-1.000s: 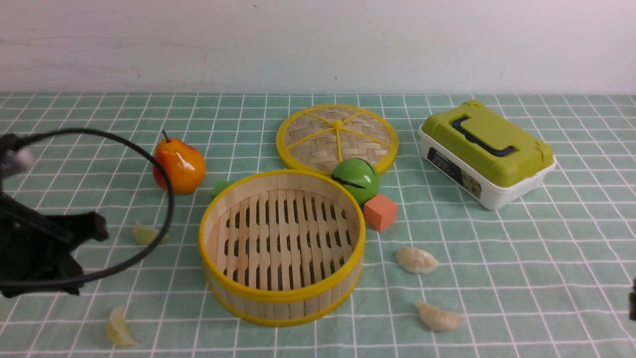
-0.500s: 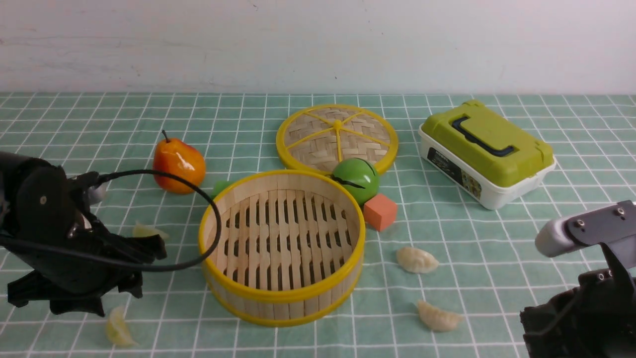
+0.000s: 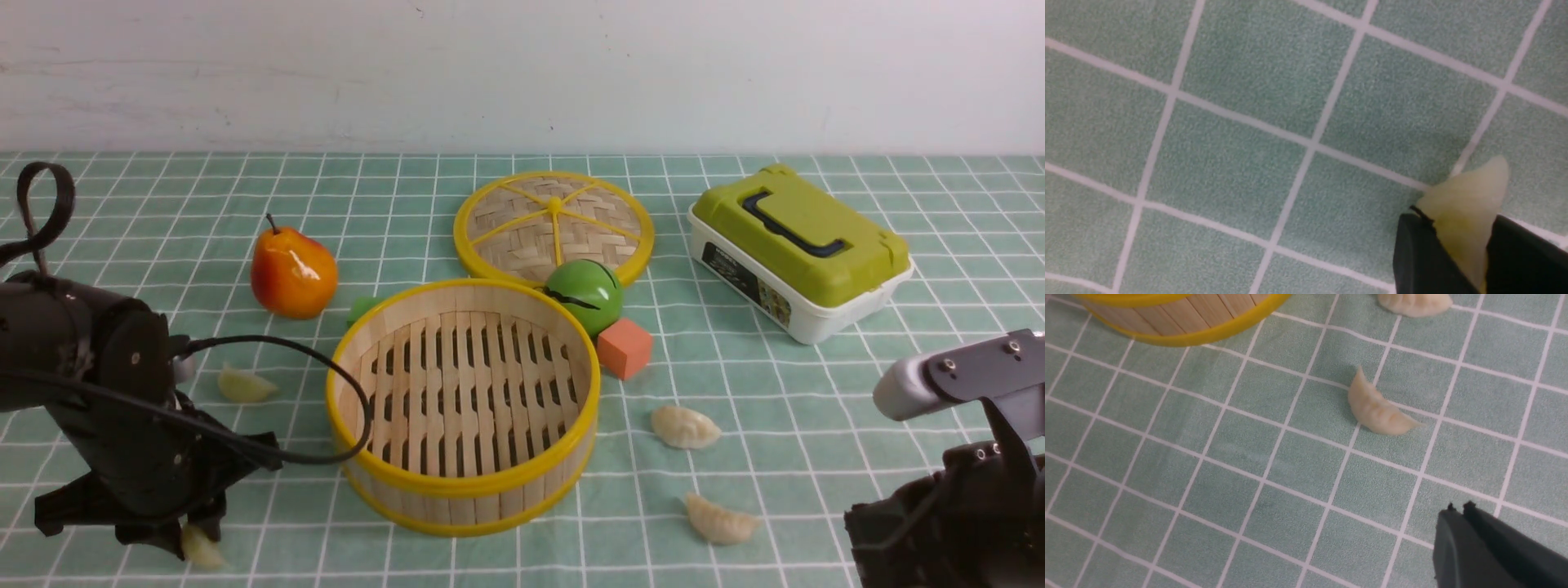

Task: Put the dumplings into the steamer on the table with the blue tablecloth.
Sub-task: 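Reach for and grasp a dumpling on the table with the left gripper, then place the dumpling into the bamboo steamer basket with the left gripper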

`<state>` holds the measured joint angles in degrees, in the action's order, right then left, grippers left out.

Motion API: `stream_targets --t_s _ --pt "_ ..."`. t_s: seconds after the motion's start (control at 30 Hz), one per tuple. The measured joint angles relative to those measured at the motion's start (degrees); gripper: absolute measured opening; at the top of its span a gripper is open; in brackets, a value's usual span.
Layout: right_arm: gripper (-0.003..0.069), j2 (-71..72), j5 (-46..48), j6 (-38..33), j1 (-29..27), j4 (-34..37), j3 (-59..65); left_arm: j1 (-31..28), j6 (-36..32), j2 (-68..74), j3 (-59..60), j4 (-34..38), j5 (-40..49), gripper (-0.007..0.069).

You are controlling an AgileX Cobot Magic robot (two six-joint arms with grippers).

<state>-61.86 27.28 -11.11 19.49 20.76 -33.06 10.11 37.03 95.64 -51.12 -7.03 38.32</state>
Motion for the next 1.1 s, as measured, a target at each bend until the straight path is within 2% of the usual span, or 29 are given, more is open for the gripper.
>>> stream_targets --t_s 0.17,0.27,0.3,0.33,0.43,0.63,0.8,0.87,0.9,0.93,0.97,1.03,1.1 --pt "0.0018 0.0 -0.27 0.0 0.0 0.0 -0.06 2.9 -5.94 -3.84 -7.46 3.42 4.05 0.0176" --pt "0.002 0.0 -0.61 0.0 0.0 0.0 -0.06 6.61 -8.81 -4.46 -14.25 5.79 5.03 0.0176" --pt "0.002 0.0 -0.77 0.0 0.0 0.0 -0.06 9.79 -10.42 -3.17 -20.1 6.34 5.31 0.0176" --pt "0.002 0.0 -0.77 0.0 0.0 0.0 -0.06 10.12 -10.42 -3.17 -20.1 6.34 5.37 0.0176" --pt "0.0024 -0.26 -0.88 0.0 0.0 0.0 -0.06 13.78 -9.52 4.18 -30.41 4.85 6.36 0.0176" --pt "0.0031 -0.45 -0.88 0.0 0.0 0.0 -0.06 13.98 -8.65 20.19 -43.24 2.47 12.14 0.0176" --pt "0.0031 -0.45 -0.88 0.0 0.0 0.0 -0.06 13.98 -8.55 26.92 -49.29 3.37 15.91 0.0184" --pt "0.0031 -0.45 -0.88 0.0 0.0 0.0 -0.06 13.98 -8.4 27.44 -51.3 4.38 17.42 0.0245" --pt "0.0031 -0.45 -0.88 0.0 0.0 0.0 -0.06 13.98 -8.4 27.44 -51.3 4.38 17.5 0.0251" --pt "0.0031 -0.45 -0.88 0.0 0.0 0.06 -0.06 13.98 -8.4 27.35 -51.97 4.66 17.77 0.0306" --pt "0.0031 -0.45 -0.88 0.0 0.0 0.06 -0.06 13.98 -8.4 27.2 -52.03 4.65 17.77 0.0306" --pt "0.0031 -0.45 -0.88 0.0 0.0 0.19 -0.06 14.03 -8.46 25.8 -52.11 4.67 18.58 0.0379" --pt "0.0031 -0.45 -0.88 0.0 0.0 0.19 -0.06 13.88 -8.22 21.08 -52.11 0.45 20.91 0.042"
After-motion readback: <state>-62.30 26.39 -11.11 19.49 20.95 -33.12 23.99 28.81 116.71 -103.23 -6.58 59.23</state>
